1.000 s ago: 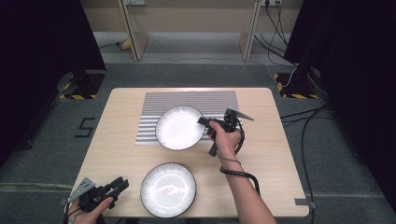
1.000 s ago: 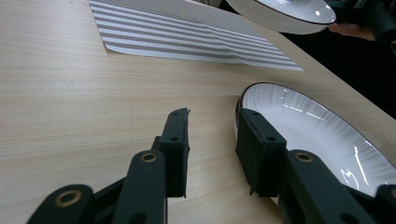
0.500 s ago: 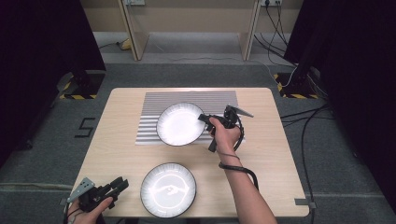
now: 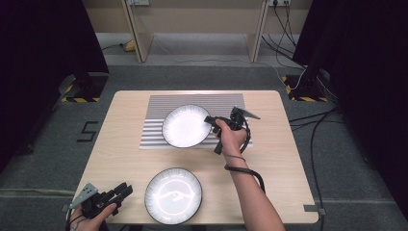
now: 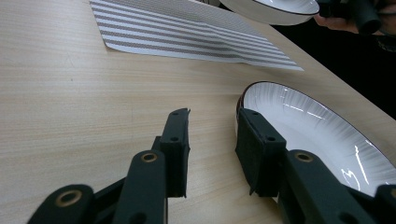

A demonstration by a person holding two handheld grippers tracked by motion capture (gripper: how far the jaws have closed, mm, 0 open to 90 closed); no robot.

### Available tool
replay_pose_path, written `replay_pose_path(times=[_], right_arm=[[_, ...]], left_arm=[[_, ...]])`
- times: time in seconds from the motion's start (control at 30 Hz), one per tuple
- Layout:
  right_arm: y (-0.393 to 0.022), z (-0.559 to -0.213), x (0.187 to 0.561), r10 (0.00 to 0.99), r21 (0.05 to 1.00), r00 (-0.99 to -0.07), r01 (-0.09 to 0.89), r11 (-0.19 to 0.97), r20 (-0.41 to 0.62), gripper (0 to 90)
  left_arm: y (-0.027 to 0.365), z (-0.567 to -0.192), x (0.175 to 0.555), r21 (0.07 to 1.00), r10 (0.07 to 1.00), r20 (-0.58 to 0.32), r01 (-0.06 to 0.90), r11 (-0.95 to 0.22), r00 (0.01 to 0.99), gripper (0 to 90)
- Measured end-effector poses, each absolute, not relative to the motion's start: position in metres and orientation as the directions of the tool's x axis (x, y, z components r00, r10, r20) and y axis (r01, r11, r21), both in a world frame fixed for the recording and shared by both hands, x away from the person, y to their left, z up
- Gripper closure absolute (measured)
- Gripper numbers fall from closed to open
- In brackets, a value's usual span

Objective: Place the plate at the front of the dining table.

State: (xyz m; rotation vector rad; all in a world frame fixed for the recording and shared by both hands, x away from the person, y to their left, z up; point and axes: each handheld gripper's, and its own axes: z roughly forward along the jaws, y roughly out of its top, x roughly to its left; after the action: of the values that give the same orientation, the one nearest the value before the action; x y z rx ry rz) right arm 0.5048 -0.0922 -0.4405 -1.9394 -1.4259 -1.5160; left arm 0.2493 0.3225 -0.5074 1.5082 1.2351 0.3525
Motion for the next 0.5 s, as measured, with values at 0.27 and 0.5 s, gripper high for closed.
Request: replay_pose_path(times=[0.27, 0.5], right_arm=[[-0.0916, -0.4450, 0.5105, 0.518, 0.318, -0.037, 0.826, -0.466, 0.855, 75.0], [-0.0894, -0.4481, 0.5151, 0.527, 0.320, -0.033, 0.826, -0.465, 0.850, 75.0]], left_arm=[[0.3218, -0.5081, 0.2496, 0.852, 0.827, -0.384, 0.503, 0.145, 0.411, 64.0], [0.3221, -0.5084, 0.2498, 0.852, 0.827, -0.384, 0.503, 0.146, 0.411, 64.0]])
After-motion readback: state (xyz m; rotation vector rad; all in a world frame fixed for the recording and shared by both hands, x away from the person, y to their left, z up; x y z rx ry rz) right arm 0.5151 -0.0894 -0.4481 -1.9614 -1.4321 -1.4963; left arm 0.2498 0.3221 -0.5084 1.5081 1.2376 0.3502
